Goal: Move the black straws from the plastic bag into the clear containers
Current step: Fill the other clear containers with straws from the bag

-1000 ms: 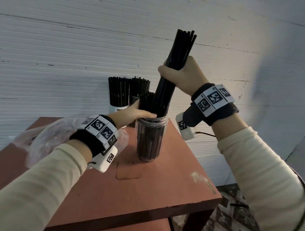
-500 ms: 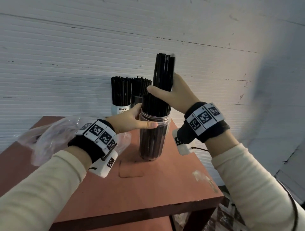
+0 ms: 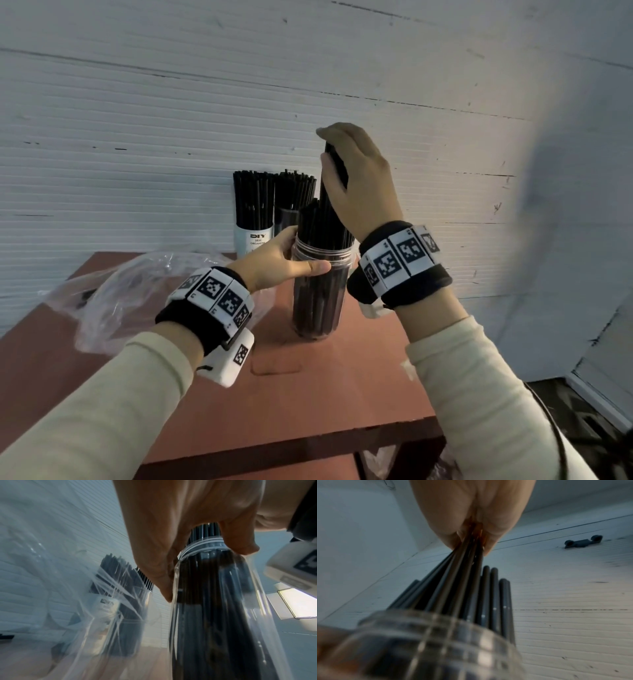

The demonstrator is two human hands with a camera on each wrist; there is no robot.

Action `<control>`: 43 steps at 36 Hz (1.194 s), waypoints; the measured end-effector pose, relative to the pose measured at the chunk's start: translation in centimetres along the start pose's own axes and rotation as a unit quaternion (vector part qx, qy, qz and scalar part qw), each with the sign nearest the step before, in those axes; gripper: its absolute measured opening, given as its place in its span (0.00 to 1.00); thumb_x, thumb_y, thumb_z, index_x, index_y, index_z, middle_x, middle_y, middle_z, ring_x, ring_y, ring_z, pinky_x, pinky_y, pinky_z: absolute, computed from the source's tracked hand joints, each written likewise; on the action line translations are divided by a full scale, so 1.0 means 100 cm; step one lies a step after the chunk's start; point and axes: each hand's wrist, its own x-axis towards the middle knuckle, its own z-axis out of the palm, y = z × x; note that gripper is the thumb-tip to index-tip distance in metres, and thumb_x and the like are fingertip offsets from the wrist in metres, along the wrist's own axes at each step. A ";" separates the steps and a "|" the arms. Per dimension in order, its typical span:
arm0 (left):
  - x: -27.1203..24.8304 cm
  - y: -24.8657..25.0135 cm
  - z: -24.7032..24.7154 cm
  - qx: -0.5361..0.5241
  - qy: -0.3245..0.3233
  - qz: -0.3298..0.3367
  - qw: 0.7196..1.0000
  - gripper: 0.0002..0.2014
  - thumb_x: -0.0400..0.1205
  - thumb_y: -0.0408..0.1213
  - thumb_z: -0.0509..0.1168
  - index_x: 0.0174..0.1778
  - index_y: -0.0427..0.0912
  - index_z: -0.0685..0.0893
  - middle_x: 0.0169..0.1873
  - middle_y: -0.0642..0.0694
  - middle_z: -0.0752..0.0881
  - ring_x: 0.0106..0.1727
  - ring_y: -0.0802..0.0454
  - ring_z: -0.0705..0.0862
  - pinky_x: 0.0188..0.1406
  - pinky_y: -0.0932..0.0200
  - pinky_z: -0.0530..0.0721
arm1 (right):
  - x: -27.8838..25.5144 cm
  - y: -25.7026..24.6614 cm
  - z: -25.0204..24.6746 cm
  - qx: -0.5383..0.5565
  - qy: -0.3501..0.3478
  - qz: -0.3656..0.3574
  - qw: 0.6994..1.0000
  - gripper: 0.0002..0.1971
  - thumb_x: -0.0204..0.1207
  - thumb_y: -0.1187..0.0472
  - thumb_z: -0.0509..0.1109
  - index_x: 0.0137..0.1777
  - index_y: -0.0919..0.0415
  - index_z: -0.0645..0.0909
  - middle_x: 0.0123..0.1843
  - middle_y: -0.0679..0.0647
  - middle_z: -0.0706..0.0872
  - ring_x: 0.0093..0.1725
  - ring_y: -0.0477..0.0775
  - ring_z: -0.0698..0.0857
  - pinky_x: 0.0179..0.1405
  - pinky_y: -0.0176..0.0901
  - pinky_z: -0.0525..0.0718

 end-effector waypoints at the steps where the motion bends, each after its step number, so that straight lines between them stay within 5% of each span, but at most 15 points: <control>1: 0.000 0.000 0.000 0.001 0.001 -0.003 1.000 0.57 0.51 0.70 0.81 0.76 0.53 0.72 0.67 0.55 0.84 0.70 0.56 0.81 0.76 0.44 0.74 | -0.004 -0.001 0.001 0.001 -0.006 -0.001 1.000 0.14 0.80 0.67 0.63 0.64 0.67 0.82 0.62 0.59 0.83 0.60 0.56 0.83 0.61 0.45 0.82; 10: -0.004 0.007 0.004 0.005 0.005 -0.013 1.000 0.47 0.62 0.58 0.81 0.77 0.50 0.71 0.68 0.54 0.83 0.69 0.58 0.80 0.78 0.47 0.72 | -0.037 -0.003 0.007 0.014 -0.014 0.011 1.000 0.11 0.80 0.67 0.65 0.58 0.66 0.85 0.56 0.56 0.86 0.57 0.54 0.85 0.60 0.41 0.81; 12: -0.004 0.006 0.004 0.003 0.012 -0.016 1.000 0.53 0.58 0.64 0.82 0.78 0.50 0.70 0.71 0.53 0.81 0.72 0.57 0.79 0.78 0.46 0.72 | -0.039 -0.005 0.007 0.023 -0.011 0.016 1.000 0.11 0.80 0.67 0.65 0.58 0.66 0.85 0.56 0.56 0.87 0.57 0.53 0.85 0.60 0.40 0.81; 14: -0.004 0.005 0.004 -0.001 0.016 -0.015 1.000 0.55 0.55 0.67 0.81 0.77 0.50 0.71 0.70 0.53 0.82 0.71 0.56 0.79 0.77 0.46 0.73 | -0.042 -0.006 0.006 0.041 -0.007 0.030 0.999 0.11 0.80 0.68 0.65 0.59 0.65 0.85 0.57 0.55 0.87 0.58 0.50 0.85 0.61 0.33 0.79; 18: -0.007 0.006 0.006 -0.009 0.017 -0.005 1.000 0.45 0.61 0.58 0.80 0.74 0.49 0.74 0.67 0.54 0.83 0.69 0.59 0.81 0.77 0.47 0.74 | -0.047 -0.008 0.001 0.077 -0.003 0.051 0.996 0.13 0.78 0.71 0.64 0.60 0.65 0.85 0.59 0.53 0.87 0.60 0.42 0.81 0.63 0.23 0.72; 28: -0.005 0.005 0.007 -0.028 0.024 -0.005 0.999 0.49 0.55 0.62 0.81 0.73 0.49 0.75 0.64 0.53 0.86 0.68 0.55 0.82 0.77 0.44 0.73 | -0.039 0.000 -0.013 0.009 -0.061 0.028 0.998 0.19 0.77 0.67 0.67 0.69 0.63 0.81 0.69 0.55 0.80 0.71 0.54 0.76 0.73 0.39 0.70; 32: -0.004 0.003 0.007 -0.026 0.026 -0.006 0.999 0.55 0.50 0.67 0.82 0.74 0.50 0.74 0.65 0.53 0.85 0.69 0.54 0.82 0.77 0.44 0.73 | -0.040 0.002 -0.013 0.007 -0.070 0.028 0.997 0.16 0.79 0.66 0.68 0.66 0.64 0.82 0.63 0.54 0.83 0.62 0.51 0.83 0.63 0.32 0.77; 37: -0.006 0.006 0.008 -0.020 0.031 -0.012 0.999 0.50 0.55 0.62 0.80 0.74 0.50 0.74 0.65 0.53 0.85 0.68 0.55 0.82 0.76 0.46 0.74 | -0.047 0.000 -0.008 0.012 -0.029 0.042 0.999 0.15 0.79 0.66 0.67 0.65 0.64 0.82 0.61 0.54 0.84 0.58 0.47 0.83 0.59 0.19 0.72; 43: -0.004 0.002 0.006 -0.031 0.032 -0.004 0.999 0.53 0.53 0.67 0.82 0.72 0.48 0.75 0.63 0.51 0.86 0.67 0.53 0.83 0.75 0.43 0.76 | -0.061 -0.003 -0.004 0.020 -0.017 0.052 0.998 0.13 0.78 0.66 0.68 0.62 0.65 0.84 0.57 0.54 0.87 0.54 0.49 0.86 0.55 0.25 0.78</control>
